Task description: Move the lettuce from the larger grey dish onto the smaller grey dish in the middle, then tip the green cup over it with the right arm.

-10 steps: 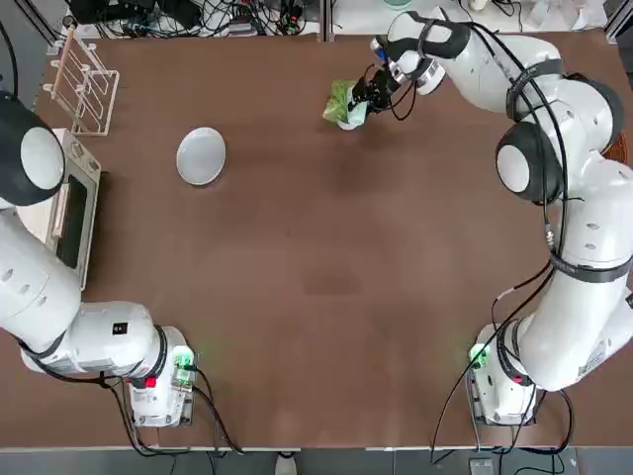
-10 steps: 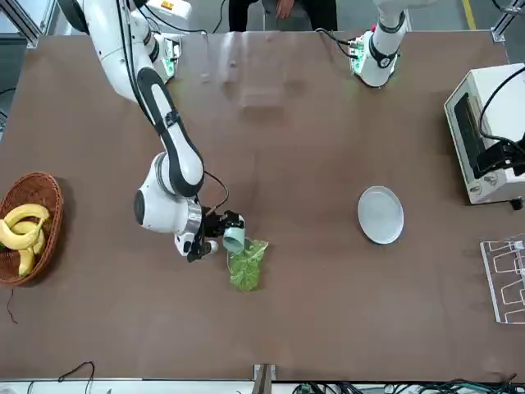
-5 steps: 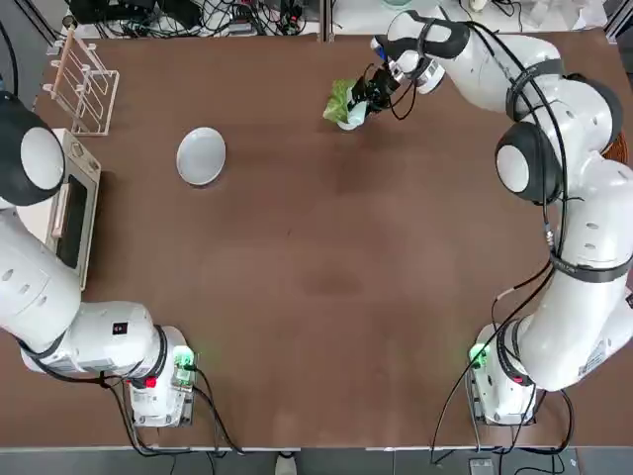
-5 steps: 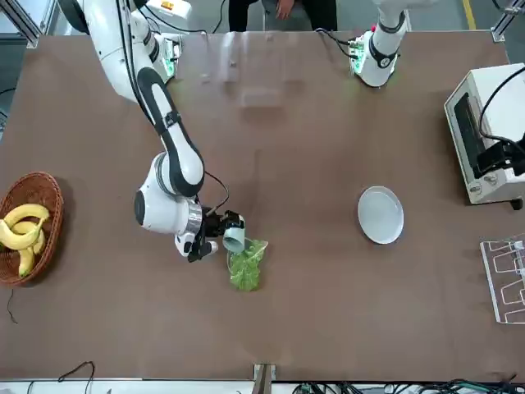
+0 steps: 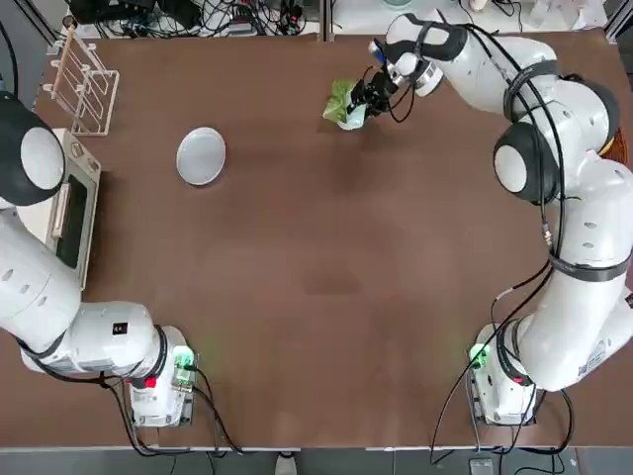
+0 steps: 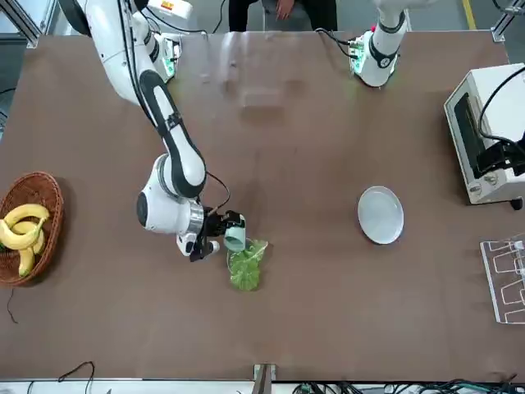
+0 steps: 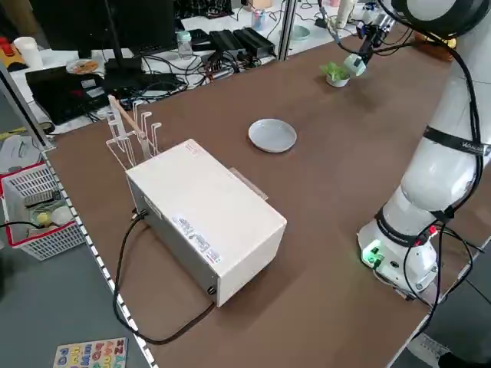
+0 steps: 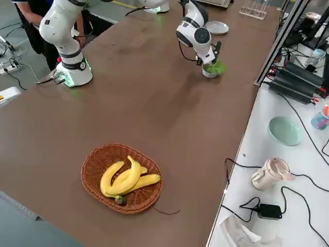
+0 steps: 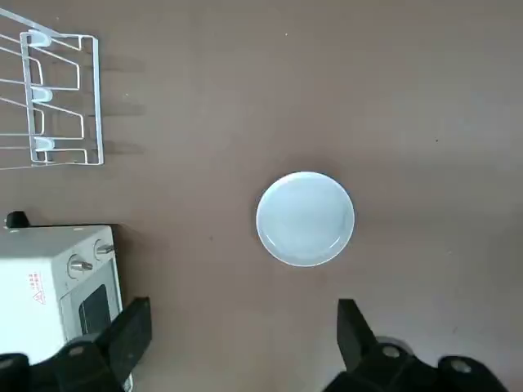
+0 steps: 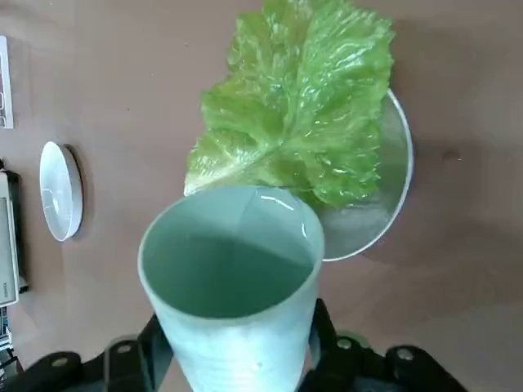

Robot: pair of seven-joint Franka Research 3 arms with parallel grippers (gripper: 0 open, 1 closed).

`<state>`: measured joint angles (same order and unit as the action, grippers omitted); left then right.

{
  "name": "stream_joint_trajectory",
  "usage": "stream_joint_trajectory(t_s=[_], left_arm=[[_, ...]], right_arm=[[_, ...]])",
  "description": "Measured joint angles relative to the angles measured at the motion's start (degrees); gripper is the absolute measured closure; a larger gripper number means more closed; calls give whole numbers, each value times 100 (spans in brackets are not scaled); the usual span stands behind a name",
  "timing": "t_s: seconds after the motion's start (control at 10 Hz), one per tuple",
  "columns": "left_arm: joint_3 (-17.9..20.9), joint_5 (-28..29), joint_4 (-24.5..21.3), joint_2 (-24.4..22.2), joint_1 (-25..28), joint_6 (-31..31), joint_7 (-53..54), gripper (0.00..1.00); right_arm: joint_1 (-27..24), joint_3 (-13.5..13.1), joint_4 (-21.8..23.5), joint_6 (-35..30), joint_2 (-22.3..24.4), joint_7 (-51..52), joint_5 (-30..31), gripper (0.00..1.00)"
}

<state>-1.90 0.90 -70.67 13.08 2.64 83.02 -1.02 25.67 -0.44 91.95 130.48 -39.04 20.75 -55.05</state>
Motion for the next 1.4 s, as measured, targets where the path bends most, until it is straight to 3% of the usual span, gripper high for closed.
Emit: stream_joint_trajectory(t_s=[0.8, 1.4], left_arm=[[-22, 0, 2, -17, -28, -25, 166, 0], [-255, 0, 2, -77, -75, -110, 237, 0]], right_arm=[[25, 8, -105, -21, -48, -390, 0, 31], [30, 7, -182, -236, -55, -1014, 1, 31]])
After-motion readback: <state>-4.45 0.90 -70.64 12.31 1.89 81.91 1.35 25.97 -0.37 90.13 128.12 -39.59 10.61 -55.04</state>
